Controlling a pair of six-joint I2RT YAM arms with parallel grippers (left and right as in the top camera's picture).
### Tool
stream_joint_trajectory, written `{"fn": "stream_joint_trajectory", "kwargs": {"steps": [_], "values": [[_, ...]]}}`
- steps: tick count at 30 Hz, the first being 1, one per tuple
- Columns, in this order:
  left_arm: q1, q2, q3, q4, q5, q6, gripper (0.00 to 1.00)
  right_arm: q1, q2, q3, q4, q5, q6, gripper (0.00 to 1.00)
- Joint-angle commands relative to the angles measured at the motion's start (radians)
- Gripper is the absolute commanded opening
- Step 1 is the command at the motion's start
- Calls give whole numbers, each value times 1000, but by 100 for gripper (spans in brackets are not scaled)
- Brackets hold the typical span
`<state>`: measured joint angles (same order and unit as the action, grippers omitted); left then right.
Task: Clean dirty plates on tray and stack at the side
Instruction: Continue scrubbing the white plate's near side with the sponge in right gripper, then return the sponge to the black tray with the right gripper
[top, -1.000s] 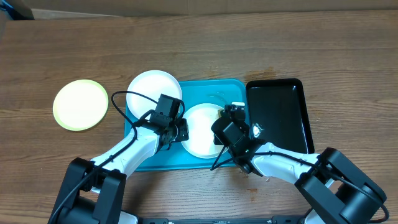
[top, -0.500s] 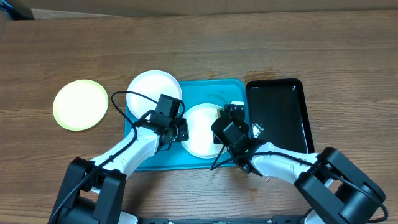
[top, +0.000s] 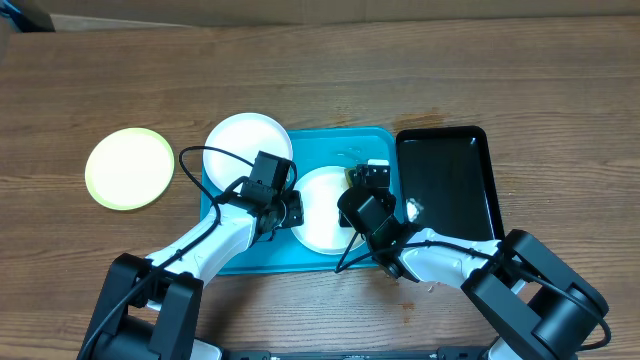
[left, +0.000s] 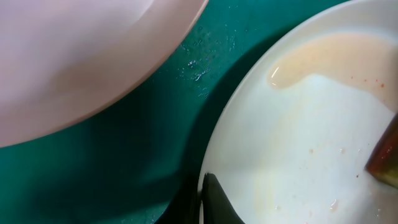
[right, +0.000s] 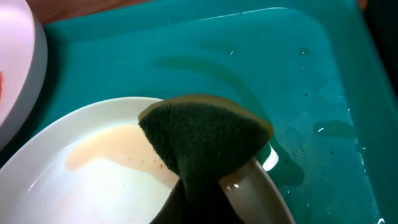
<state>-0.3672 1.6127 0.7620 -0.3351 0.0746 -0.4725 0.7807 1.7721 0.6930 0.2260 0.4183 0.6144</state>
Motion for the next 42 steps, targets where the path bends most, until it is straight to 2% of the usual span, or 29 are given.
{"fn": "stream_joint_trajectory", "kwargs": {"steps": [1, 16, 23, 28, 31, 34, 42], "values": [[-6, 39, -13, -14, -23, -6, 4, 3, 9, -6, 13, 34, -17, 4], [-6, 39, -13, -11, -23, -6, 4, 2, 22, -6, 106, 82, -25, 4], [-6, 39, -13, -11, -23, -6, 4, 3, 15, 14, 211, 73, -142, 4], [-6, 39, -13, -11, -23, -3, 4, 2, -34, 51, 172, -3, -177, 4], [-6, 39, -13, -11, -23, -3, 4, -5, -97, 71, 96, -43, -177, 4], [-6, 39, -13, -12, -23, -3, 4, -47, -180, 120, -68, -135, -177, 4], [-6, 39, 33, -82, -23, -2, 4, -320, -341, 286, -659, -325, -171, 4]]}}
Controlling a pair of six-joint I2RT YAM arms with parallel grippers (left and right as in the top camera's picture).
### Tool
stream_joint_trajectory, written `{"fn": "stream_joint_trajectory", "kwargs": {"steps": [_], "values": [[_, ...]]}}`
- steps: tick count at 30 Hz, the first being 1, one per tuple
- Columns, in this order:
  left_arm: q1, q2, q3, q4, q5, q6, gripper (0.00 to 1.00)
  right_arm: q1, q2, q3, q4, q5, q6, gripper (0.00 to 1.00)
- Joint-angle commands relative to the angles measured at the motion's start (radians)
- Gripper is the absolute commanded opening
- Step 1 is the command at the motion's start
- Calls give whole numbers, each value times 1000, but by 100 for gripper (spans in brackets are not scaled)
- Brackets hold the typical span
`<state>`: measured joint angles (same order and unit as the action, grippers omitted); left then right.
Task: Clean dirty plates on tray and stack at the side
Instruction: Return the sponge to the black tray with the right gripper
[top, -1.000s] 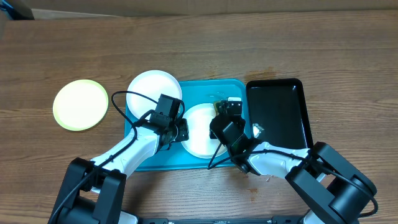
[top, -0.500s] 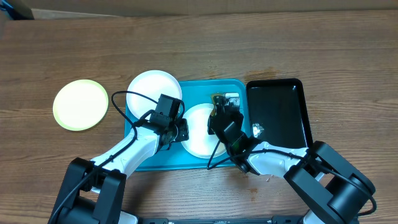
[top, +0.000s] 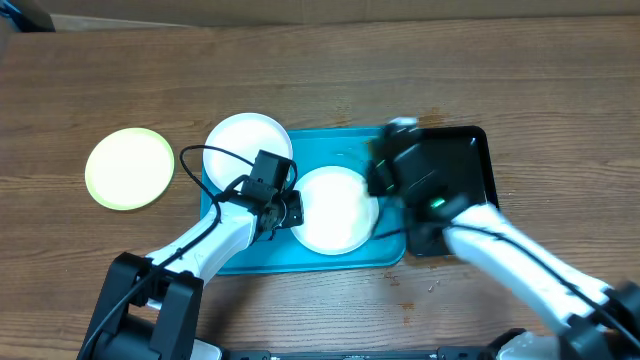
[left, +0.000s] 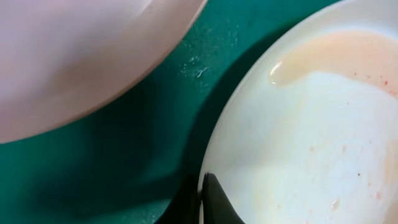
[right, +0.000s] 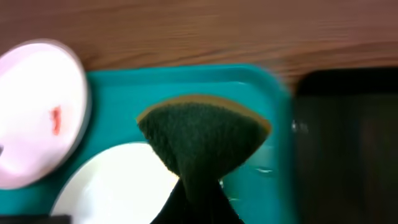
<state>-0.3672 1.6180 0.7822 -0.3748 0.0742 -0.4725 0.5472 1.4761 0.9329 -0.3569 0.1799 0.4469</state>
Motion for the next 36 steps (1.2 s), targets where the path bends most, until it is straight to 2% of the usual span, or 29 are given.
{"fn": "stream_joint_trajectory", "kwargs": {"steps": [1, 8, 13, 20, 25, 28, 30, 32, 35, 36], "values": [[-6, 33, 28, -59, -24, -2, 4, -119, -52, 51, -123, -101, -3, 4], [-6, 33, 164, -176, -61, -3, 4, -347, -26, 30, -420, -183, -8, 4], [-6, 33, 263, -244, -117, -2, 4, -380, 40, 2, -429, -182, -84, 4], [-6, 33, 317, -254, -135, 5, 4, -380, 124, 2, -424, -182, -88, 8], [-6, 33, 334, -253, -137, 5, 4, -380, 161, 2, -421, -182, -89, 26], [-6, 33, 352, -253, -137, 5, 4, -380, 167, 1, -426, -182, -89, 33], [-6, 33, 370, -254, -137, 13, 4, -380, 167, 1, -433, -182, -89, 43], [-6, 33, 395, -262, -137, 24, 4, -380, 167, 1, -435, -182, -89, 60], [-6, 33, 446, -293, -137, 25, 4, -383, 167, 8, -424, -183, -109, 77], [-6, 33, 460, -299, -137, 29, 4, -388, 166, 18, -432, -190, -108, 79]]}}
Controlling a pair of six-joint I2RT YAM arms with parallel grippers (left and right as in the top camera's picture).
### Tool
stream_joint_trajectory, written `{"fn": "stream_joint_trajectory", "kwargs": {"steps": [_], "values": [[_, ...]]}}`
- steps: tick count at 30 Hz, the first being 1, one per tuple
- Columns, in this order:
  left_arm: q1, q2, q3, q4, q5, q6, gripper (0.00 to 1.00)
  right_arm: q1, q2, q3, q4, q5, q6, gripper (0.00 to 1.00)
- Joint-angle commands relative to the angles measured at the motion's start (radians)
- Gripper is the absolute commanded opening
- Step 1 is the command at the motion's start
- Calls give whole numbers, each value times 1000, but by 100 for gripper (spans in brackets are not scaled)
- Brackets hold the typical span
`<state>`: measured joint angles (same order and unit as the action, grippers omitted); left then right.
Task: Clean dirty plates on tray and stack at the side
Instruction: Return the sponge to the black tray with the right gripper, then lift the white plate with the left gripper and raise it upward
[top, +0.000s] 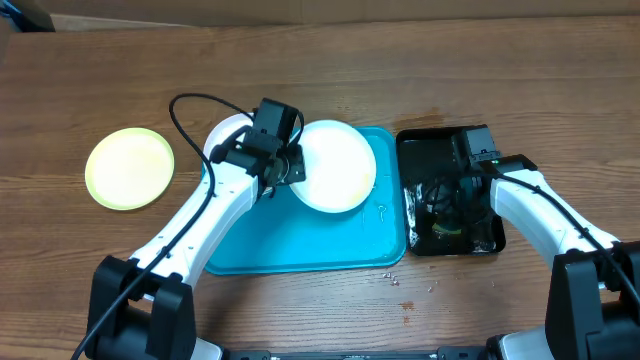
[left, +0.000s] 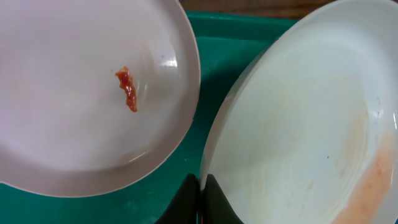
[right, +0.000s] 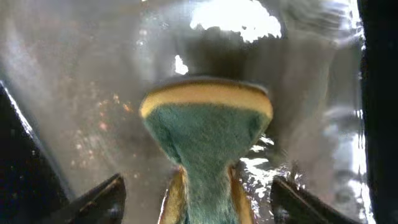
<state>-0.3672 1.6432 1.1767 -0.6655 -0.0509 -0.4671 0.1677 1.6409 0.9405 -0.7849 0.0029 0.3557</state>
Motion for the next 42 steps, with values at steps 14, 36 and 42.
{"fn": "stream_joint_trajectory", "kwargs": {"steps": [14, 36, 42], "values": [[-43, 11, 192, 50, -14, 26, 4, -280, 2, 293, -127, -143, -42, 100], [-306, 288, 481, 145, -479, 246, 4, -369, 2, 291, -117, -136, -42, 100], [-403, 299, 481, 256, -583, 375, 4, -369, 2, 291, -118, -136, -42, 100]]}}
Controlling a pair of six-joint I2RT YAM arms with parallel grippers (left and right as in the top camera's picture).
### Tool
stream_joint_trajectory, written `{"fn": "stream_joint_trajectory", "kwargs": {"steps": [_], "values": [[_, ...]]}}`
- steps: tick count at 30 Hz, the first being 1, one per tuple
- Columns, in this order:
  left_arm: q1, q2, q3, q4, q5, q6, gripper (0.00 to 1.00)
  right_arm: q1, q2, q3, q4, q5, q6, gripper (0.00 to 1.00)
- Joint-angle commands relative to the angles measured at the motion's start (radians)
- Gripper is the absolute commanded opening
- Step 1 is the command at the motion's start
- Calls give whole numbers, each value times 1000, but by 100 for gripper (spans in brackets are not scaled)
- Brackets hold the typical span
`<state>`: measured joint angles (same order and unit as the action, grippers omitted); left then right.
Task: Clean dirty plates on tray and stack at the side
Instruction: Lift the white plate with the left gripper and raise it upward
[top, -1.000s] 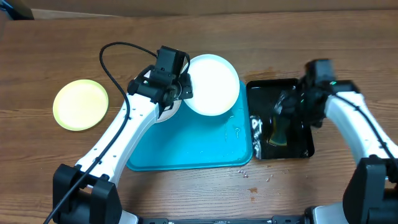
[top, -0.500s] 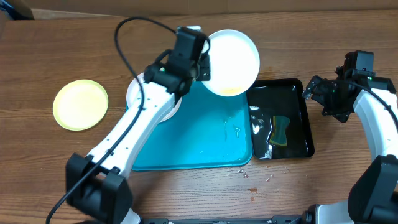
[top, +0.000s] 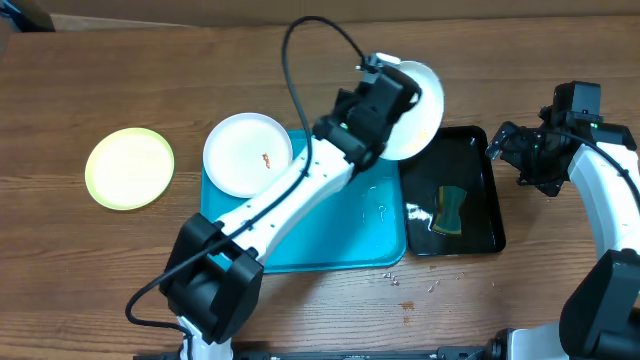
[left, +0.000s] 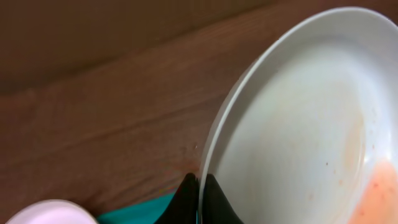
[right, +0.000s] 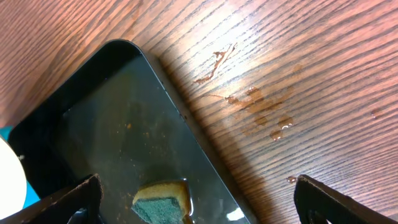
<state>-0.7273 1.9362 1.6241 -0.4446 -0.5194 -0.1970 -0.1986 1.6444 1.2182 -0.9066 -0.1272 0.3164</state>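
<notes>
My left gripper (top: 384, 100) is shut on the rim of a white plate (top: 421, 92) and holds it tilted in the air over the near-left corner of the black tray (top: 472, 160). In the left wrist view the fingertips (left: 200, 198) pinch the rim of the plate (left: 292, 124), which has an orange film at its lower right. A green and yellow sponge (top: 450, 209) lies in the black tray's water. My right gripper (top: 517, 152) hangs open above the tray's right edge, with the sponge (right: 163, 200) below it. A second white plate (top: 247, 153) carries a red smear.
The teal tray (top: 330, 245) lies in the middle, with the smeared plate overlapping its upper left corner. A yellow-green plate (top: 129, 167) sits on the wood at the far left. Wet brown stains (right: 261, 112) mark the table beside the black tray (right: 93, 124).
My left gripper has moved the white plate from over the teal tray's top edge up and right, to above the black tray. My right gripper has left the sponge and moved off to the right.
First my right gripper held the sponge against the white plate in the teal tray while the left held its rim. Then the sponge was over the black tray, then standing in its water between opened fingers, with the plate lifted. Now the plate hangs over the black tray.
</notes>
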Motion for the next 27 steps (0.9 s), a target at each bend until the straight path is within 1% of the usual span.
{"fn": "stream_joint_trajectory", "kwargs": {"steps": [1, 8, 13, 17, 21, 27], "values": [[-60, 6, 34, 52, -136, 134, 4, -3, -2, 13, 4, -6, -3, 100], [-179, 6, 34, 175, -306, 394, 4, -3, -2, 13, 4, -6, -3, 100], [-225, 6, 34, 247, -381, 553, 4, -3, -2, 13, 4, -6, -3, 100], [-236, 6, 34, 280, -427, 625, 4, -3, -2, 13, 4, -6, -3, 100], [-238, 6, 34, 311, -460, 665, 4, -3, -2, 13, 4, -5, -3, 100], [-243, 6, 34, 331, -471, 668, 4, -3, -2, 13, 4, -6, -3, 100]]}}
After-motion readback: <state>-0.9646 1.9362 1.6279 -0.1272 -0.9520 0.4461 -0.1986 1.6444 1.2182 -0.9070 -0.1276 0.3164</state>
